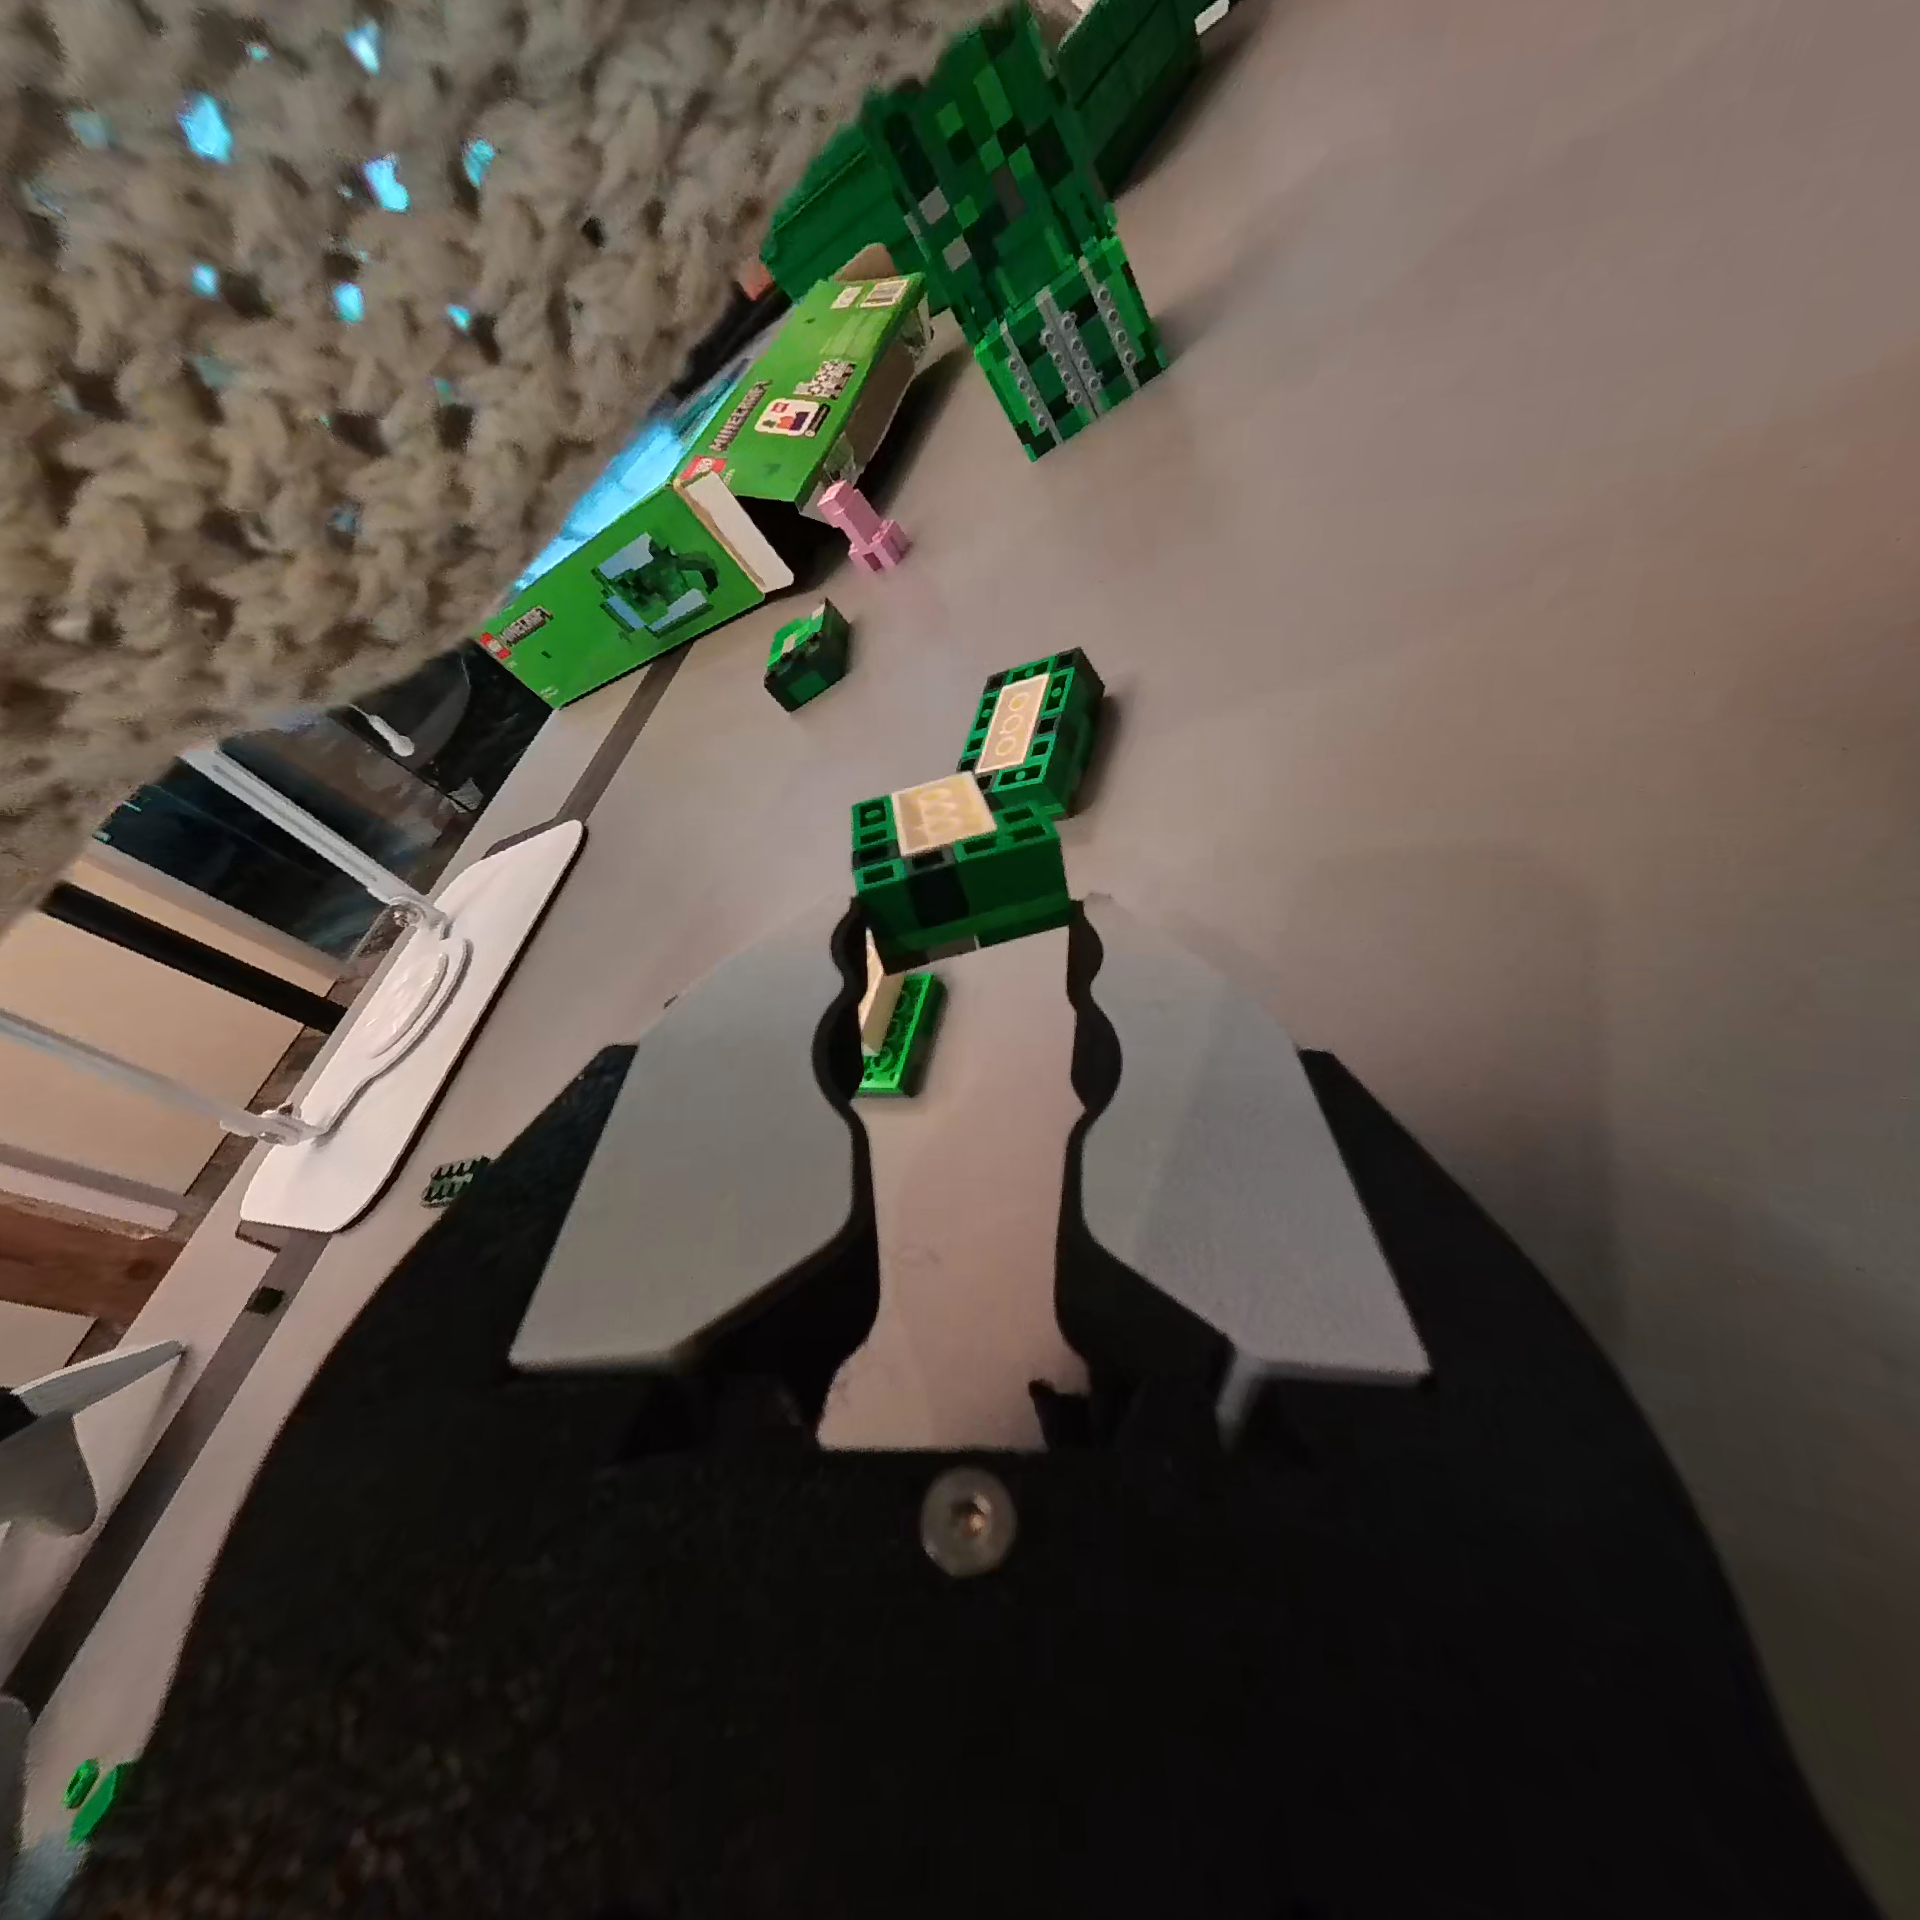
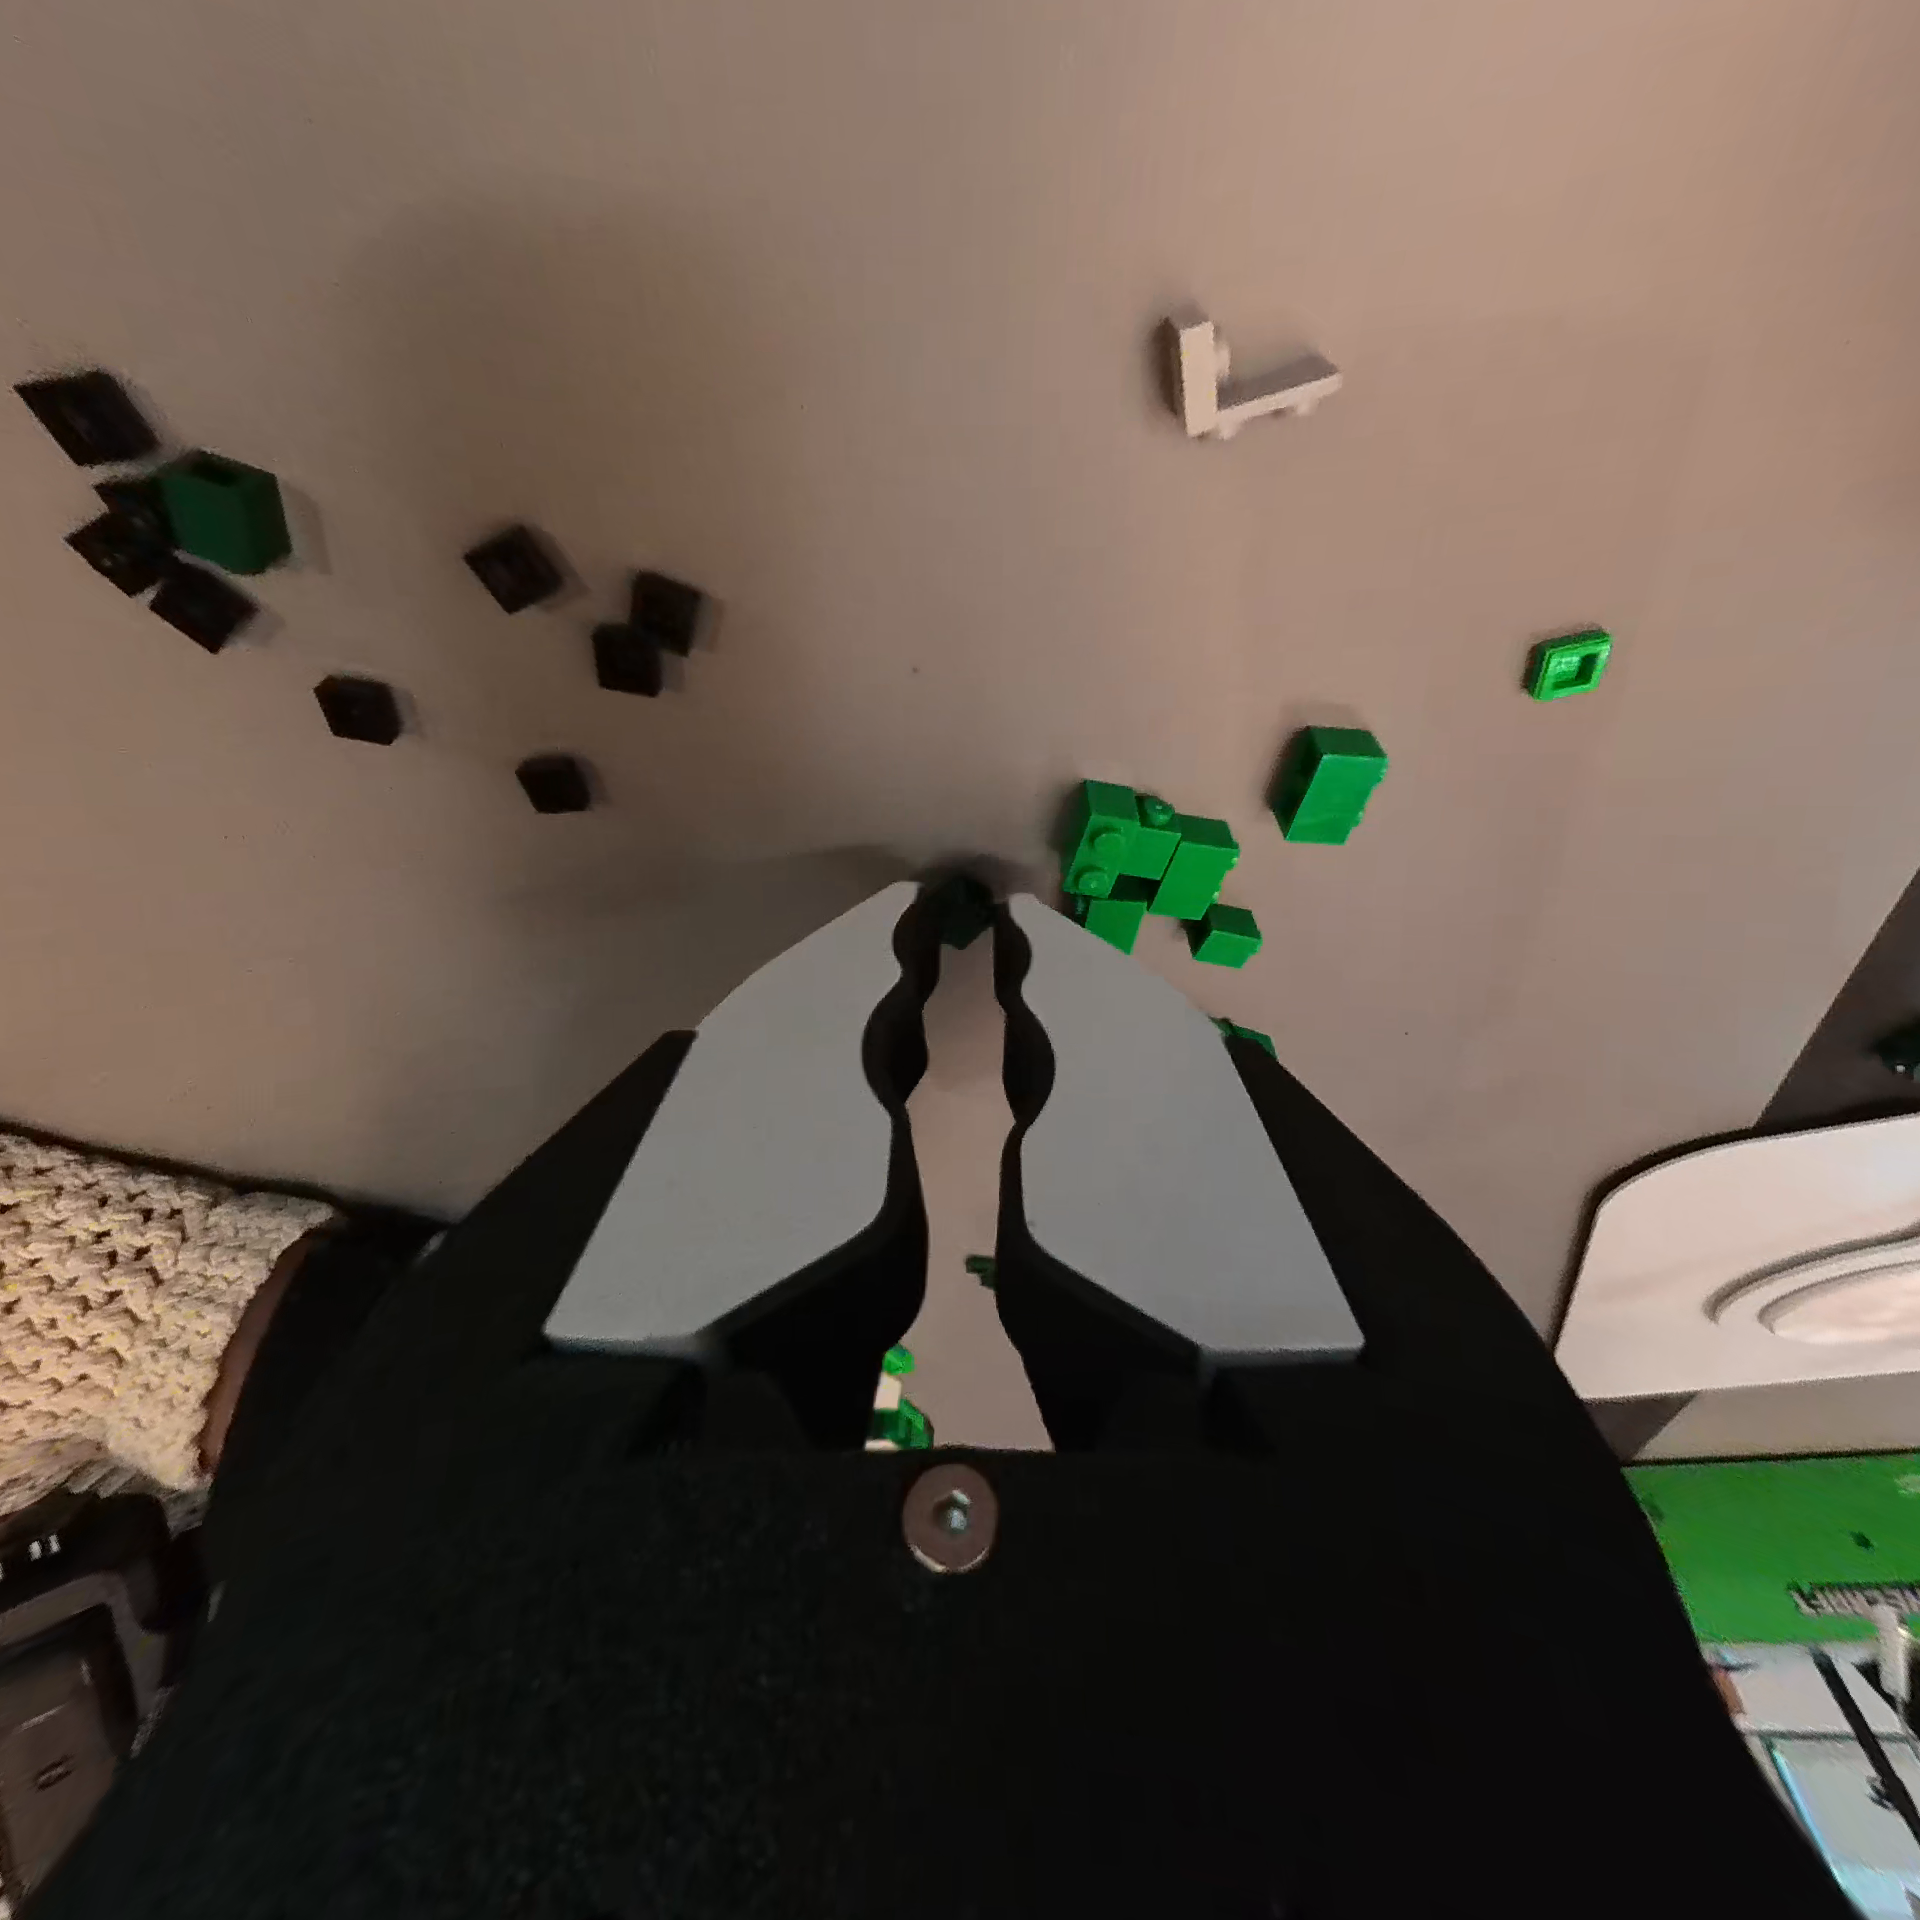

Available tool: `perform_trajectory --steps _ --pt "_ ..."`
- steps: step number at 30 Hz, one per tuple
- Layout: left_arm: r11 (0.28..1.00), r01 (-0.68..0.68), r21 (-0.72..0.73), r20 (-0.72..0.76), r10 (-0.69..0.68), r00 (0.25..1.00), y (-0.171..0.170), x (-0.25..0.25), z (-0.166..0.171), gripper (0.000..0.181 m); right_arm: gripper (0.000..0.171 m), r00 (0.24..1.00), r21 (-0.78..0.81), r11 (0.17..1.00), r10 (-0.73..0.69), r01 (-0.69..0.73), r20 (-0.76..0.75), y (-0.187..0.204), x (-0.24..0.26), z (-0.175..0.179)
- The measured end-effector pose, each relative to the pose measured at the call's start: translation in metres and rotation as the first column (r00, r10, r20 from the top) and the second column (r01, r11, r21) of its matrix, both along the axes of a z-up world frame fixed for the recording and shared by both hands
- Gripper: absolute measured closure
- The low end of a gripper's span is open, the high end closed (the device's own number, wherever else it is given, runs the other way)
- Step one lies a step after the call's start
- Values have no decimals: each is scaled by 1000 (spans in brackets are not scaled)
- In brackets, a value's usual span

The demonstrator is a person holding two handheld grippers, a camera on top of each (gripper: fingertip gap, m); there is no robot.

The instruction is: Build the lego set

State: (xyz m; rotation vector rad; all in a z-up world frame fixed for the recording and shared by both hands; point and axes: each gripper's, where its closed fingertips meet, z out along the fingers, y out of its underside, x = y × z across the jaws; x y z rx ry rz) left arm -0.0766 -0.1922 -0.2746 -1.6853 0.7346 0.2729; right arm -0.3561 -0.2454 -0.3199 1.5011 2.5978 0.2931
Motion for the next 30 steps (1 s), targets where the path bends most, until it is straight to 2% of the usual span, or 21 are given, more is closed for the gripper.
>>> perform_trajectory --steps 3,5,8,10,13,15,16,18,21,23,27,30 --pt "1000 -5 4 11 5 1000 0 -1 1 145 162 998 -24 998 51 -51 -33 -3 1 7" --pt "1000 -8 6 41 8 999 0 -3 4 145 162 988 -124 985 108 -121 -107 -15 7 23" --pt "999 -36 30 151 31 988 -1 -12 15 145 162 934 -261 925 195 -277 -300 -25 33 67" --pt "996 -58 61 262 40 964 -2 -20 26 145 162 877 -316 883 184 -346 -444 -19 62 102" --pt "987 -66 144 456 -7 890 -6 -28 47 146 163 768 -408 767 169 -496 -617 -7 124 155" --pt "979 -28 202 559 -92 824 -11 -28 60 145 163 690 -436 651 191 -621 -698 -2 175 177" --pt "972 -12 236 590 -134 797 -13 -27 67 145 162 656 -430 620 187 -656 -731 2 196 183" --pt "956 20 293 619 -206 757 -19 -25 76 145 162 625 -420 601 177 -680 -760 7 229 185" --pt "938 48 343 630 -268 729 -25 -22 84 145 163 616 -401 627 163 -667 -770 12 255 170" --pt "931 64 360 634 -295 715 -27 -19 86 146 162 589 -348 660 178 -666 -788 17 262 160" --pt "927 74 367 649 -313 693 -28 -18 88 146 163 548 -348 656 119 -669 -828 14 266 159" --pt "926 75 369 674 -322 664 -29 -19 89 146 162 529 -308 667 153 -678 -834 14 267 153"
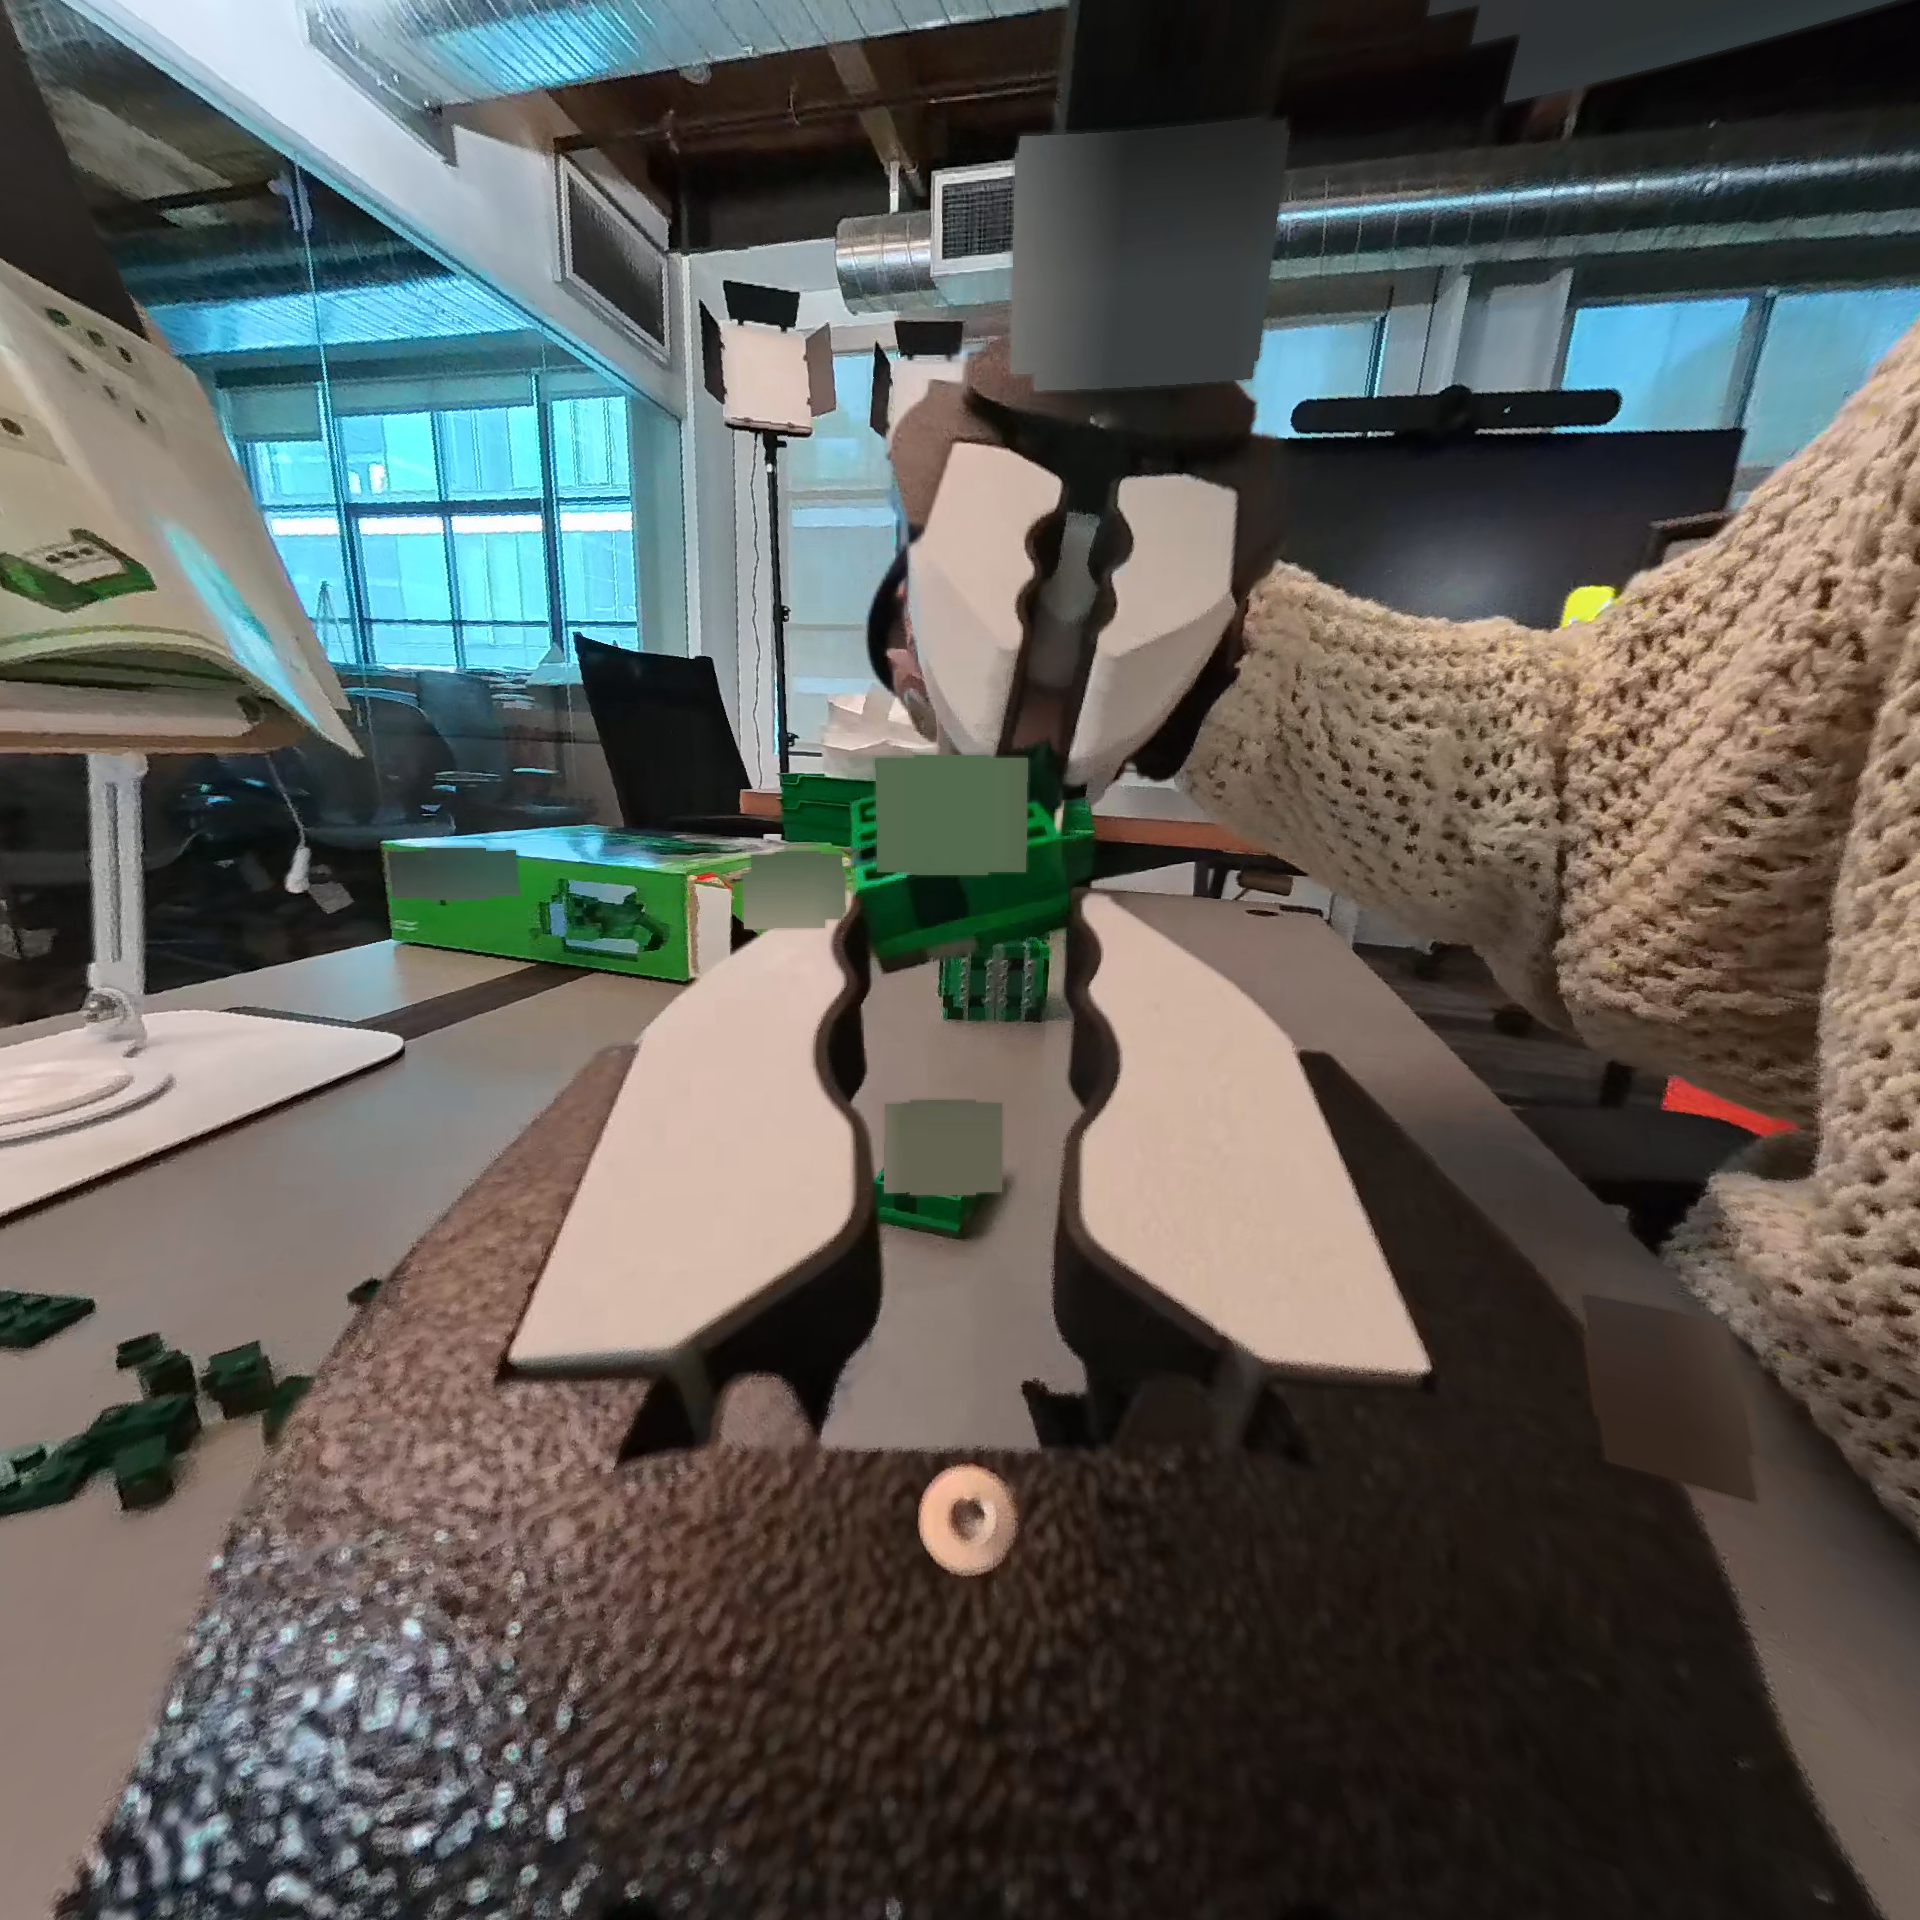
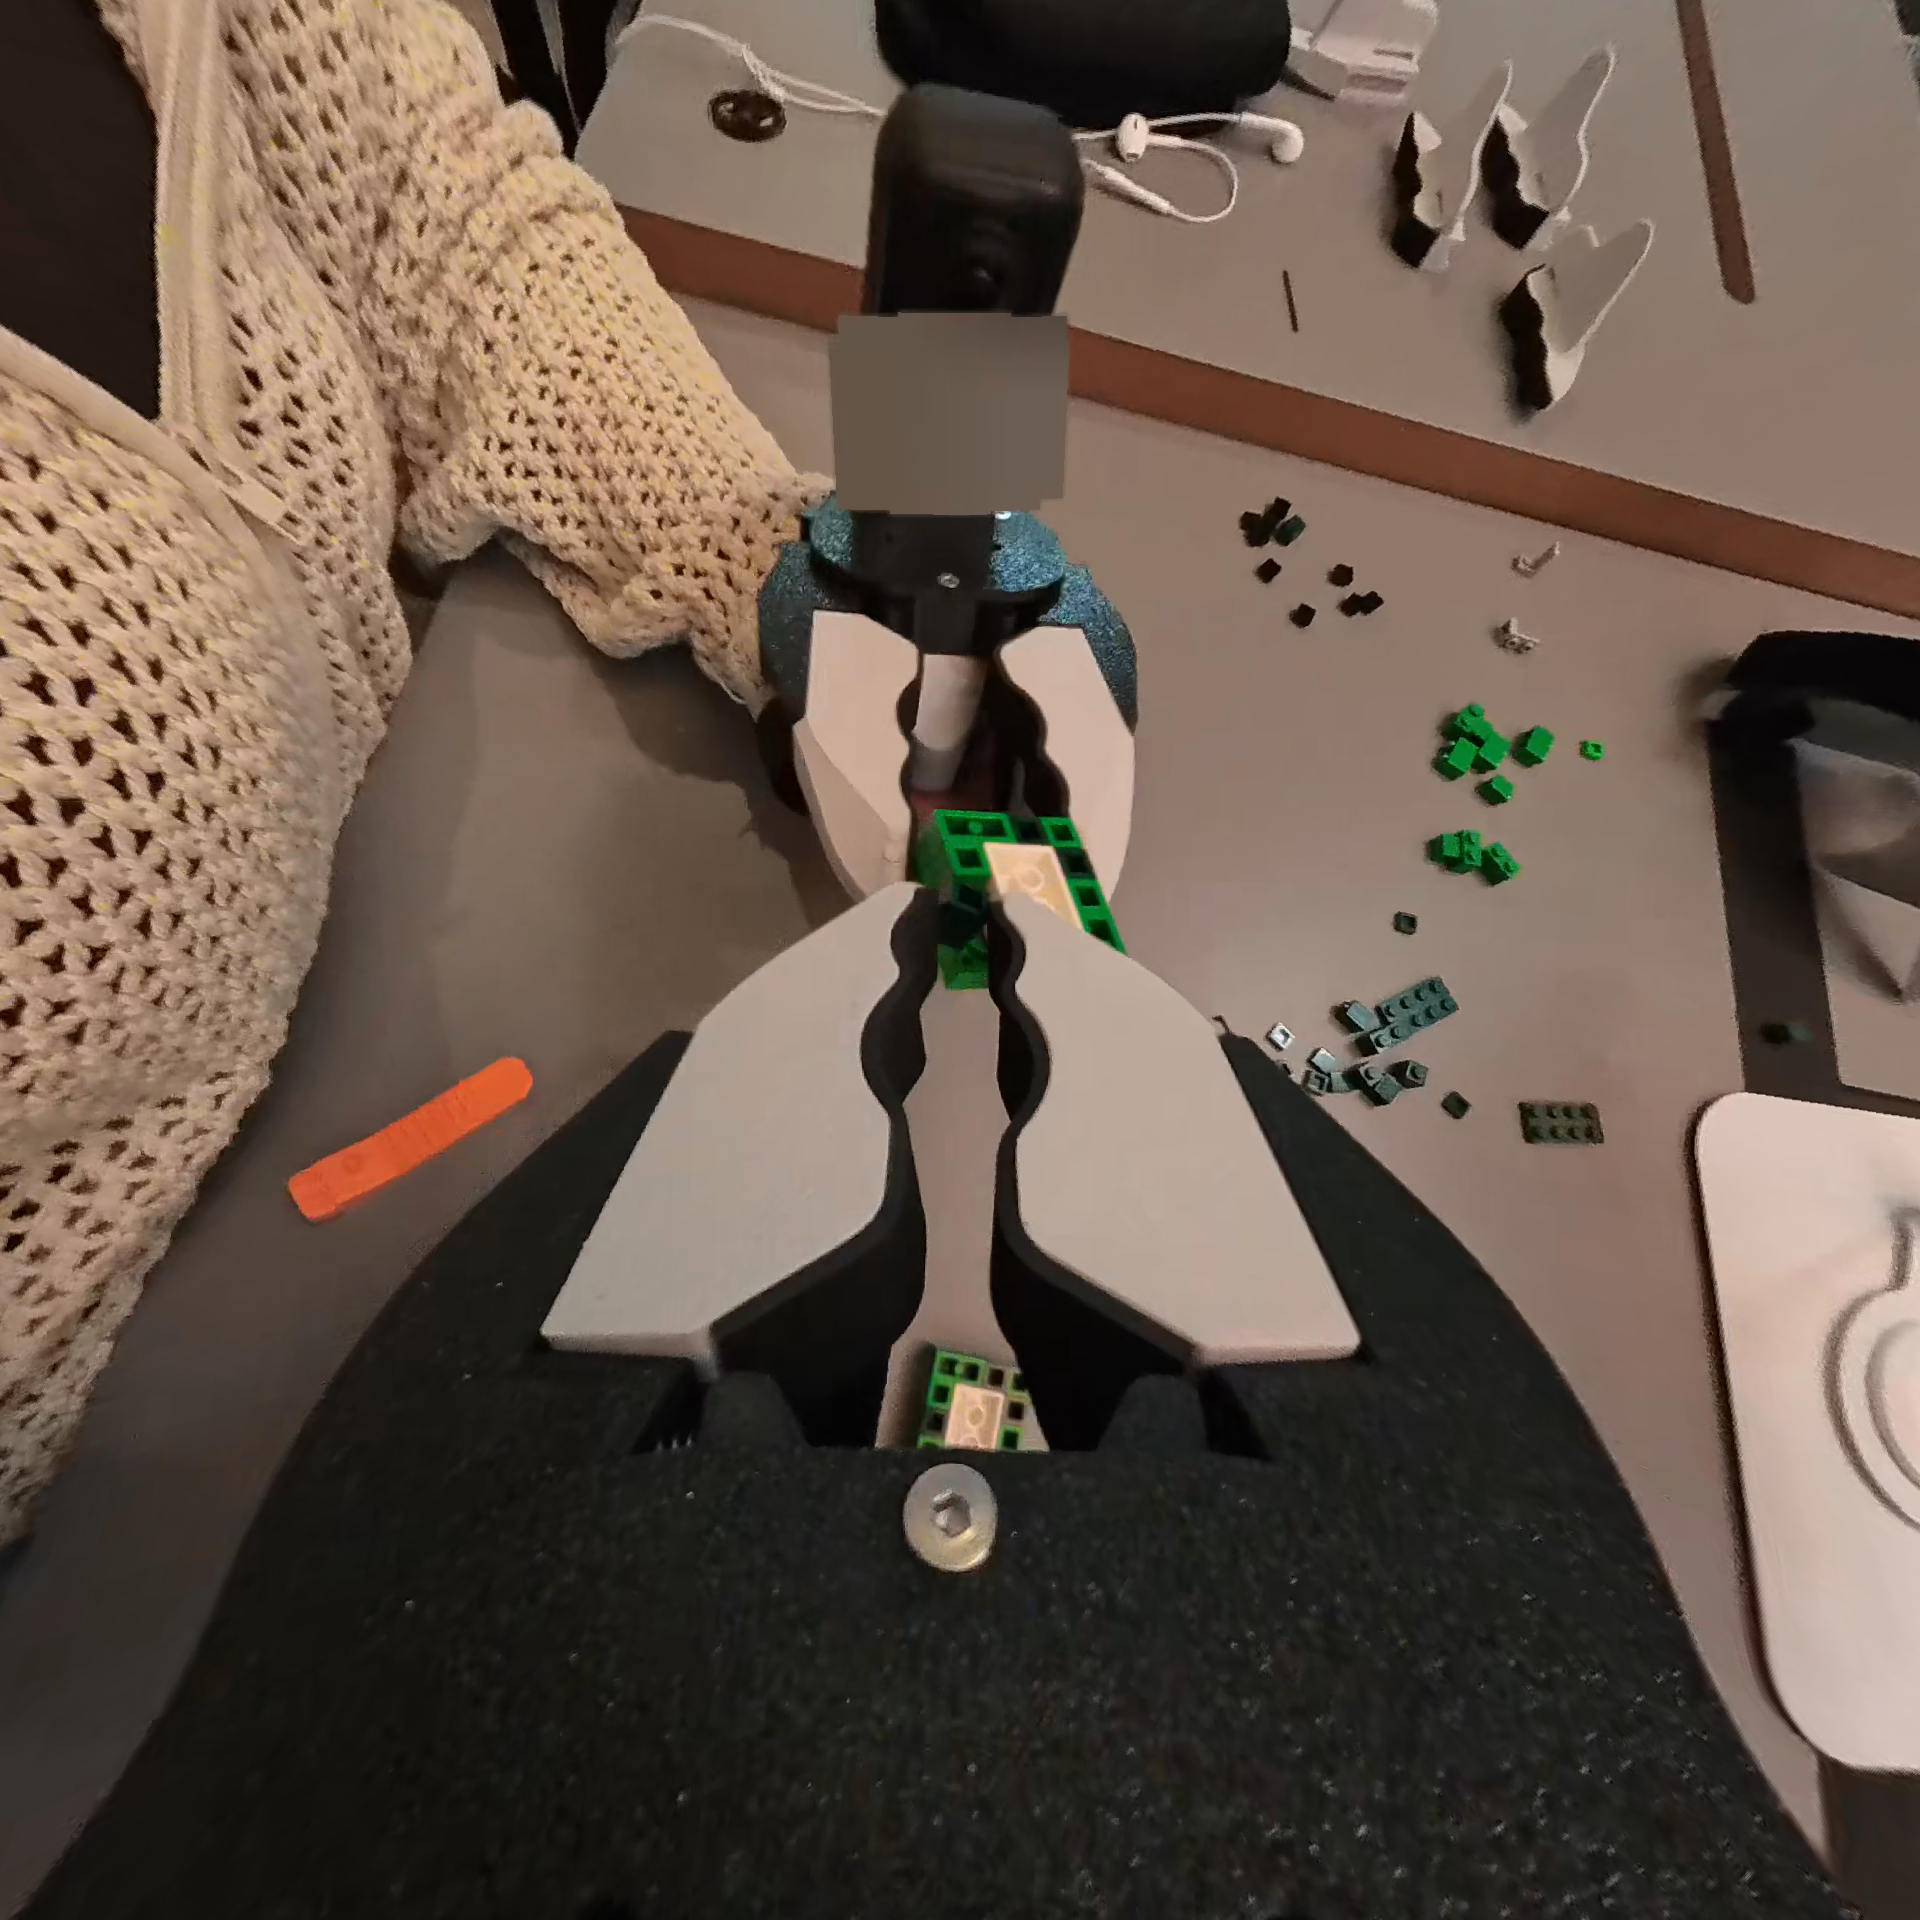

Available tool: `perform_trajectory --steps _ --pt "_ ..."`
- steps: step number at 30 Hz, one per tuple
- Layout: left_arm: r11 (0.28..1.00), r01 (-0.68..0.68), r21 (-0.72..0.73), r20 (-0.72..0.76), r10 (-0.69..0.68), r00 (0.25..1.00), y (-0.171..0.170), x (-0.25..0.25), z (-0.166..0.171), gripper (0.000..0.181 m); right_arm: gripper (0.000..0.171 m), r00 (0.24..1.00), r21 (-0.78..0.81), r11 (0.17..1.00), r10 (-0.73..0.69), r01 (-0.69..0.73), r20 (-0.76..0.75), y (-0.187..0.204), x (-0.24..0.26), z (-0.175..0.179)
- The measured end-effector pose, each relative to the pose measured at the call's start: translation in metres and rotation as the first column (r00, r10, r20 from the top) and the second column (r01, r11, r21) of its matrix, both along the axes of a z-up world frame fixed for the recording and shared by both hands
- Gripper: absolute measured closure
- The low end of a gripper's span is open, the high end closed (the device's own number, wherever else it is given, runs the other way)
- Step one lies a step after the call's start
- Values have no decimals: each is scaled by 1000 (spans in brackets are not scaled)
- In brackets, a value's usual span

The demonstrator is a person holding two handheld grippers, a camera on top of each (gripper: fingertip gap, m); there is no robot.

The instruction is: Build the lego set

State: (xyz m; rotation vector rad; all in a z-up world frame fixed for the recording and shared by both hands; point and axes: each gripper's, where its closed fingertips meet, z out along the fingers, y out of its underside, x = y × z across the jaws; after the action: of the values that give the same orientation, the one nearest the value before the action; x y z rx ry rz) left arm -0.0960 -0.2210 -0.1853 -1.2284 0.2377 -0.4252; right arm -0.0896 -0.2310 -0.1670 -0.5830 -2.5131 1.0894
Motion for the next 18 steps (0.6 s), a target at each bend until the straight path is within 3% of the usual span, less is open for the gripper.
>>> perform_trajectory --steps 18 --pt "994 106 -6 64 -105 992 -3 5 1 146 162 993 90 994 71 -62 -94 -3 -1 -4"
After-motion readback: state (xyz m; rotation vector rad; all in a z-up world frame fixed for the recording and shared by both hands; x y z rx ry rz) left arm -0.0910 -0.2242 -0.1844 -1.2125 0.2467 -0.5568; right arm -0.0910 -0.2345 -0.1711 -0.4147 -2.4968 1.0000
